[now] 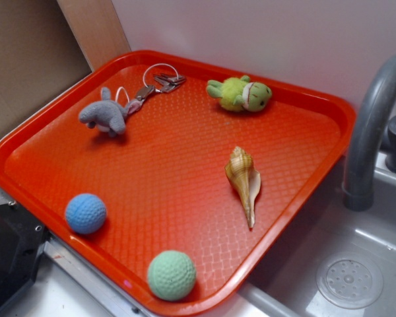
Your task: Grab the green ball.
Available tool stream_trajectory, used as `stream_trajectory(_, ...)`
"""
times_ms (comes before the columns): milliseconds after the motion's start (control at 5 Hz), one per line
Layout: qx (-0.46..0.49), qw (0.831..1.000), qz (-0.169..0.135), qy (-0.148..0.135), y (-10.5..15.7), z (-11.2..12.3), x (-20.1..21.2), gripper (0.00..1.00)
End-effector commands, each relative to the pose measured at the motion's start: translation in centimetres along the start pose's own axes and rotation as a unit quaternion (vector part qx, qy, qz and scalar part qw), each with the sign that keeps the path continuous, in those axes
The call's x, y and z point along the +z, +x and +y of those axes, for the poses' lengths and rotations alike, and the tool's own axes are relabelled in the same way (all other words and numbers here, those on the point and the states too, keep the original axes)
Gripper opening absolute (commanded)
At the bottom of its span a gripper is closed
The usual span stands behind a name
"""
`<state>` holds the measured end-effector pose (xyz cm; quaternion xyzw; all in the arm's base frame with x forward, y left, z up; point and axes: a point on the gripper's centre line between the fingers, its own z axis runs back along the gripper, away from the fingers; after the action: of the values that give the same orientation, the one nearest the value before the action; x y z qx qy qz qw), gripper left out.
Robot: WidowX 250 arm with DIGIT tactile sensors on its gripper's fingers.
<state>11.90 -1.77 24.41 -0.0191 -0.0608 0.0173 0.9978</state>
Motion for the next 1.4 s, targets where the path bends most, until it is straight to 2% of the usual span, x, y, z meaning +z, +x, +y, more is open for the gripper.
stream_trajectory(0,0.0,1.0,0.0,0.0,0.0,0.0,0.0,1.0)
stream_trajectory(200,-0.123,0.992,-0.002,-0.027,-0.9,-4.9,-2.6,1.0)
stream_trajectory(400,-0.242,0.969,0.007,-0.057,-2.8,-9.5,-5.4,1.0)
stream_trajectory(600,-0.358,0.929,0.001,-0.097,-5.0,-14.1,-6.9,1.0)
stream_trajectory(800,-0.424,0.899,-0.023,-0.107,-5.1,-14.2,-8.9,1.0)
stream_trajectory(1000,-0.418,0.901,-0.014,-0.113,-4.7,-14.5,-11.3,1.0)
stream_trajectory(1200,-0.441,0.89,-0.037,-0.106,-4.0,-13.8,-12.1,1.0)
